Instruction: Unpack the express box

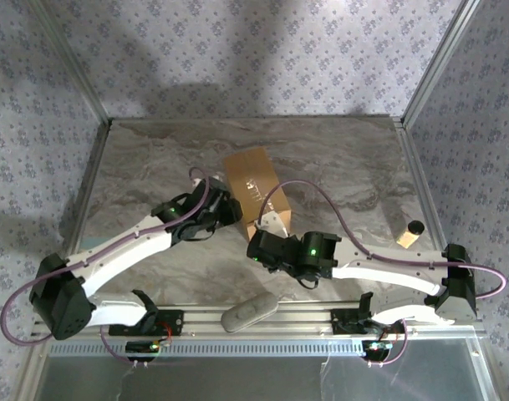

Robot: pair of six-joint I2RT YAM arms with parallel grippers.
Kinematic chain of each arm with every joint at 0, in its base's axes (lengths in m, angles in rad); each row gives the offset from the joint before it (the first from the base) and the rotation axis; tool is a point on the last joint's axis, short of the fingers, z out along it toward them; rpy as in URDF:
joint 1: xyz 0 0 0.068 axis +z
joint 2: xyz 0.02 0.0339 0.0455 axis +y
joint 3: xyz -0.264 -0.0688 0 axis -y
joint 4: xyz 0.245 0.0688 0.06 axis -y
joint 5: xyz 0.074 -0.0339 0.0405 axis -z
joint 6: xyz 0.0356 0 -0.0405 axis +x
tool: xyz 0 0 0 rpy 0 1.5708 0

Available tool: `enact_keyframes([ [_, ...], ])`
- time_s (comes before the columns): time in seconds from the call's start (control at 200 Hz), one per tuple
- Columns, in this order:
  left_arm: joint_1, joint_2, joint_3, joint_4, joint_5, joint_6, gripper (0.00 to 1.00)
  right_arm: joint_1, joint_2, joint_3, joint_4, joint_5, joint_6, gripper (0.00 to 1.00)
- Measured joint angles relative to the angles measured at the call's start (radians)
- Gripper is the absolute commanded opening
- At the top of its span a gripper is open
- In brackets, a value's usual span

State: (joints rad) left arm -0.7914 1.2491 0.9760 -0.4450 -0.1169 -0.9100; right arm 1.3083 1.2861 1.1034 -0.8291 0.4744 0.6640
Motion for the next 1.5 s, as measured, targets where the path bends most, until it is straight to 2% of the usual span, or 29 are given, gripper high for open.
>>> enact_keyframes([
  [0.265,0.089,0.02,0.114,-0.005,-0.037,0.11,0.47,0.002,-0.003,0.0,0.001,0.0,-0.011,0.0],
  [0.51,0.161,0.307,0.416,-0.024,-0.013,0.238,0.45,0.001,-0.003,0.0,0.01,0.0,-0.053,0.0],
  [0.745,0.179,0.498,0.565,-0.032,0.027,0.314,0.44,-0.003,-0.003,0.0,0.01,0.001,-0.084,0.0],
  [0.945,0.189,0.589,0.666,-0.082,0.019,0.345,0.42,-0.012,-0.003,0.0,0.013,0.005,-0.106,0.0],
  [1.229,0.237,0.602,0.676,-0.107,-0.032,0.348,0.41,-0.023,-0.01,0.0,0.007,0.011,-0.134,0.0],
  [1.499,0.261,0.551,0.623,-0.107,-0.069,0.344,0.41,-0.025,-0.036,0.001,-0.028,0.016,-0.142,0.0],
])
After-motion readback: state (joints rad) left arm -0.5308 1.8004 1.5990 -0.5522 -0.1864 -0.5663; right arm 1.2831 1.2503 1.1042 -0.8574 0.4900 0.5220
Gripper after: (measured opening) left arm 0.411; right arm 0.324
